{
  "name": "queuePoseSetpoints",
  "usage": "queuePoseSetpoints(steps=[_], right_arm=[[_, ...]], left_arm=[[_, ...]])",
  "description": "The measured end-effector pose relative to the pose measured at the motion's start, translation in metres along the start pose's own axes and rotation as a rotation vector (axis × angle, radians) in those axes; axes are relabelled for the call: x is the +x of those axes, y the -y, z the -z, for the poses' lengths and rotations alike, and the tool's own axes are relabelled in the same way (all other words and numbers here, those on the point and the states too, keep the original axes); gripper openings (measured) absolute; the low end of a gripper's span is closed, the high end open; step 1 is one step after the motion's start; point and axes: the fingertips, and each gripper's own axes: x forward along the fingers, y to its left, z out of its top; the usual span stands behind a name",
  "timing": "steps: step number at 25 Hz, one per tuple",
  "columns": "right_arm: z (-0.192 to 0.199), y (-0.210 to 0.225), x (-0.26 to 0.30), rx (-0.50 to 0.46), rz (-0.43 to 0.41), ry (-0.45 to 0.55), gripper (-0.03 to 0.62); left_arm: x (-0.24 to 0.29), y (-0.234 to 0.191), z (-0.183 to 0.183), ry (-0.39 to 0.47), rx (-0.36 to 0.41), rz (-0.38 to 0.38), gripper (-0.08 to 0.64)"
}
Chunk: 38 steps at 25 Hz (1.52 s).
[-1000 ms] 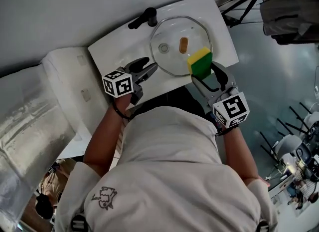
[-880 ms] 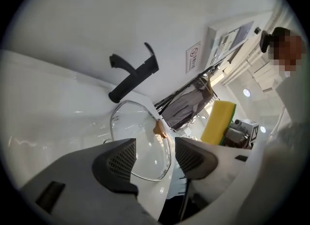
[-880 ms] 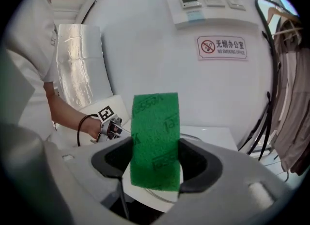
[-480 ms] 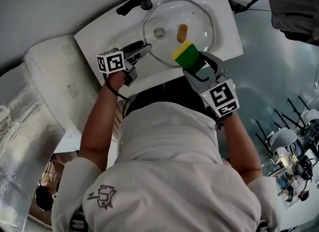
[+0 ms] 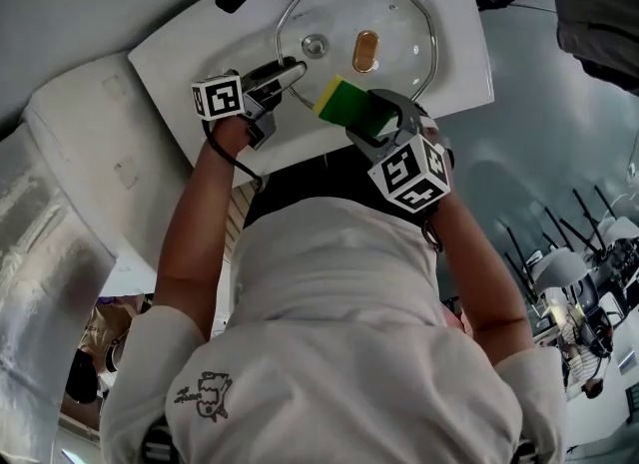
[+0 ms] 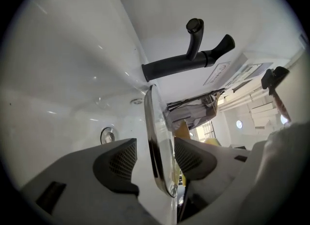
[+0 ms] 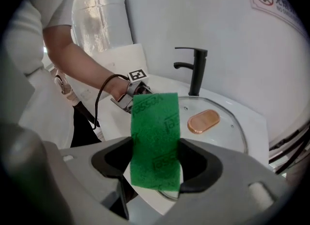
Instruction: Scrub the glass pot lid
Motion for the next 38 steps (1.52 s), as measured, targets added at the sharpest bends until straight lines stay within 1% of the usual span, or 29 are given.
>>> queuePoseSetpoints(steps=[2, 3, 6, 9, 13, 17, 21, 25, 29, 34, 38], right_arm=[[0.004, 0.001, 0.006, -0.018, -0.008, -0.028, 0.291], [0.007, 0.001, 0.008, -0.030, -0.012, -0.042, 0.291], [0.011, 0.001, 0.012, -0.063, -0.020, -0.078, 0.291], [0.011, -0.001, 0.014, -0.074, -0.028, -0.096, 0.291], [0.012, -0.004, 0.019, -0.096, -0.028, -0.119, 0.293], [0.010, -0.010, 0.029, -0.136, -0.025, -0.158, 0.293], [0.010, -0.013, 0.038, -0.189, -0.026, -0.208, 0.293], [0.012, -0.013, 0.038, -0.206, -0.031, -0.226, 0.291], [0.021, -0.013, 0.033, -0.199, -0.057, -0.250, 0.290], [0.042, -0.007, 0.022, -0.187, -0.087, -0.298, 0.288], [0.060, 0.004, 0.008, -0.131, -0.104, -0.319, 0.288]], left_arm=[[0.001, 0.005, 0.000, 0.014, -0.007, 0.041, 0.196], [0.001, 0.008, 0.000, 0.019, -0.010, 0.062, 0.154], [0.002, 0.012, 0.004, 0.018, -0.048, 0.111, 0.126], [0.001, 0.013, 0.008, 0.008, -0.097, 0.120, 0.120], [0.000, 0.016, 0.016, -0.007, -0.130, 0.147, 0.110], [-0.002, 0.014, 0.019, -0.016, -0.136, 0.146, 0.109], [-0.001, 0.015, 0.023, -0.030, -0.158, 0.148, 0.106], [0.000, 0.016, 0.023, -0.050, -0.156, 0.156, 0.104], [0.000, 0.016, 0.025, -0.076, -0.159, 0.154, 0.104], [0.000, 0.015, 0.028, -0.101, -0.156, 0.153, 0.104], [0.000, 0.012, 0.027, -0.119, -0.115, 0.146, 0.104]])
